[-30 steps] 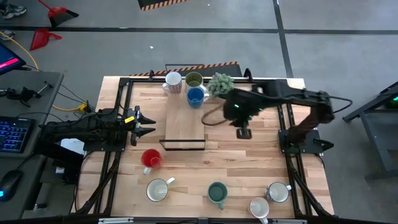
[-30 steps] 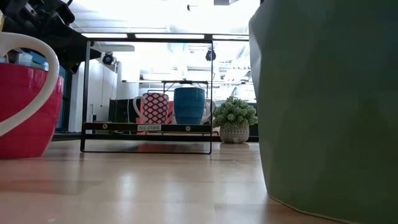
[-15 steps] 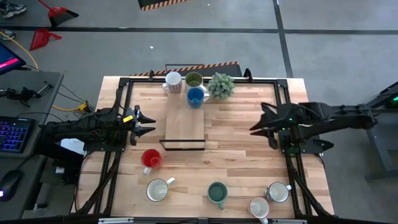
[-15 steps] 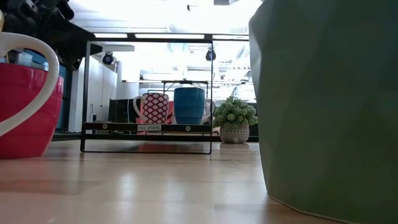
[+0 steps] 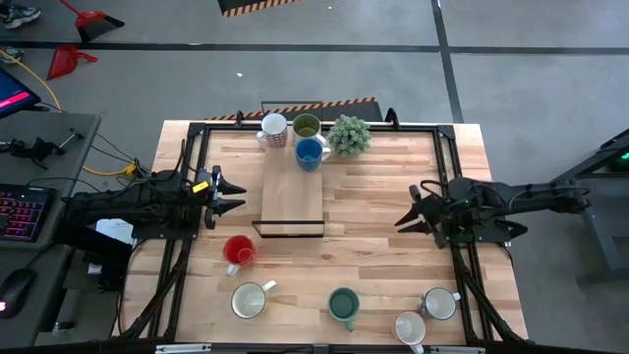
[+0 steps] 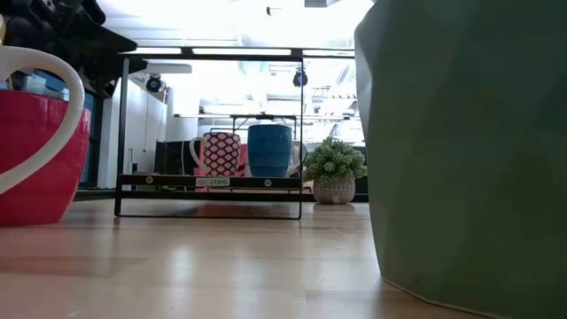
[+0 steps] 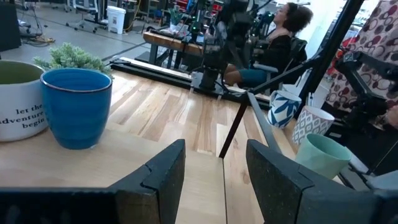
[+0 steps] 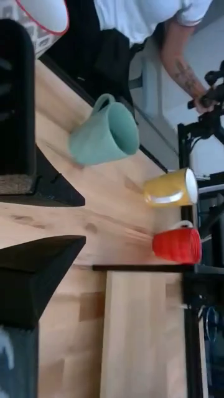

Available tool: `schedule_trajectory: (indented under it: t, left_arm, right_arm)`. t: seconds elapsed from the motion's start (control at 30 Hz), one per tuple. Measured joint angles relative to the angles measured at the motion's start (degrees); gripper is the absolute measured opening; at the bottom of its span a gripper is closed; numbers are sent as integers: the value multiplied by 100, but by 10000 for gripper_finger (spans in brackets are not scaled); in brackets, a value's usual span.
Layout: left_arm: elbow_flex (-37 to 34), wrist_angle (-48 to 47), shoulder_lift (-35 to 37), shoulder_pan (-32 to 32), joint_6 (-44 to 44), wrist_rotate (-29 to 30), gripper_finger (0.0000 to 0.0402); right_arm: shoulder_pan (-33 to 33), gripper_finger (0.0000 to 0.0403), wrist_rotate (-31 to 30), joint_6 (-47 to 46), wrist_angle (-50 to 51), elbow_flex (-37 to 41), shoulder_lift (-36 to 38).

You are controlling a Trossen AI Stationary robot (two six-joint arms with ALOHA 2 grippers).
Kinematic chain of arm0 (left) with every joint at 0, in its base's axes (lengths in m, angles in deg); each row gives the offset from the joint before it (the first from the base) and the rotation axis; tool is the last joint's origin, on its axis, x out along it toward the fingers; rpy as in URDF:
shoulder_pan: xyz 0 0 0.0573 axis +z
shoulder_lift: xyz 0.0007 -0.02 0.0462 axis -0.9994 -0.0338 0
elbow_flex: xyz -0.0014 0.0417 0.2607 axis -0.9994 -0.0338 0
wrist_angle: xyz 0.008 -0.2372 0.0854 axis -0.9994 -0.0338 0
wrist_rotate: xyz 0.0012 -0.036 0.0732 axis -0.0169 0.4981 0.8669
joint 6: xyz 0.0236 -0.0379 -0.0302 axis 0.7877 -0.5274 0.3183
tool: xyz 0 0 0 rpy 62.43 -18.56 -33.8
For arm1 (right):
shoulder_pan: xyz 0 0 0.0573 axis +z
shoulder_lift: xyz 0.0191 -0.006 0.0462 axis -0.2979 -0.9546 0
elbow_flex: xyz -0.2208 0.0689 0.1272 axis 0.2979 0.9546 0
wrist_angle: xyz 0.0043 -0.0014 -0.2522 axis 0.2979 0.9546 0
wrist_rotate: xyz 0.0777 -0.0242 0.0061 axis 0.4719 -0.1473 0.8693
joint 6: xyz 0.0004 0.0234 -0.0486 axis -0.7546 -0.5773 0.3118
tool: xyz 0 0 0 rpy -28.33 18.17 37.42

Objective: Place coffee mugs
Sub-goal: Put the red mug on the shelf

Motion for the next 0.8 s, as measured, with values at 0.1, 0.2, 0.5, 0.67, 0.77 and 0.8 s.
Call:
schedule_trajectory:
  t: [0.1, 0.2, 0.5, 0.67, 0.77, 0.8]
  left_arm:
    - [0, 26, -1, 0, 2, 0, 158]
    - [0, 47, -1, 0, 68, 0, 158]
    - [459, 730, -63, -3, 1254, -1395, 158]
    - [1538, -1566, -285, -16, 1304, -1021, 158]
    - [1927, -2113, -602, -21, 1047, -833, 158]
    - [2009, -2222, -705, -29, 1017, -873, 158]
  right_arm:
    - [0, 66, 254, -23, -1072, 461, -82]
    - [0, 66, 532, 15, -2179, 823, -196]
    - [0, 66, 242, -212, -2661, 1009, -273]
    - [0, 66, -205, -500, -2652, 1009, -273]
    - [0, 66, -443, -518, -2651, 1009, -273]
    - [0, 66, -524, -520, -2652, 1009, -273]
